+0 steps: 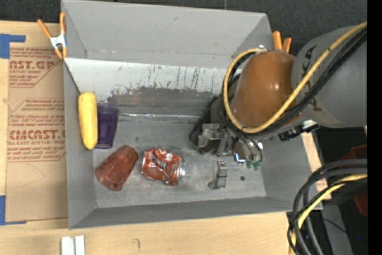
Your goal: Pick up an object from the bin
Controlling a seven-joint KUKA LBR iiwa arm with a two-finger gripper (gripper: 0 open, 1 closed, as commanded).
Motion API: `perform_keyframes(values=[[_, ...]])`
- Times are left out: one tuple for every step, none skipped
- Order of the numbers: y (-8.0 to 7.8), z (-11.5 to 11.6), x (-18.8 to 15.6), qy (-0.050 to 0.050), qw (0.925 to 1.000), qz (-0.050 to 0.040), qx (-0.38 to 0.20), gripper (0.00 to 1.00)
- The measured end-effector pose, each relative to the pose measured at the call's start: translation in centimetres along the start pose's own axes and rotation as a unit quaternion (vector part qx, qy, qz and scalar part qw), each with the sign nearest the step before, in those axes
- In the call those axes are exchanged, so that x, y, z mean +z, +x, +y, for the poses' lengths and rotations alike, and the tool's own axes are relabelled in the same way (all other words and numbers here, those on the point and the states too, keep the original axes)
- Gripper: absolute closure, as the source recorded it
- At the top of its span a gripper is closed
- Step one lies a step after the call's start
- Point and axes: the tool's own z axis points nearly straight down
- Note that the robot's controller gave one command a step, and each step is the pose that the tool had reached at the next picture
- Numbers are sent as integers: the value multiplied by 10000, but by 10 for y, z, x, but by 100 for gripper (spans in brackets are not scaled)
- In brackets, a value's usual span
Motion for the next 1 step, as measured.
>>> perform_keyframes(values=[[-2,0,-4,-1,10000,-36,2,0]])
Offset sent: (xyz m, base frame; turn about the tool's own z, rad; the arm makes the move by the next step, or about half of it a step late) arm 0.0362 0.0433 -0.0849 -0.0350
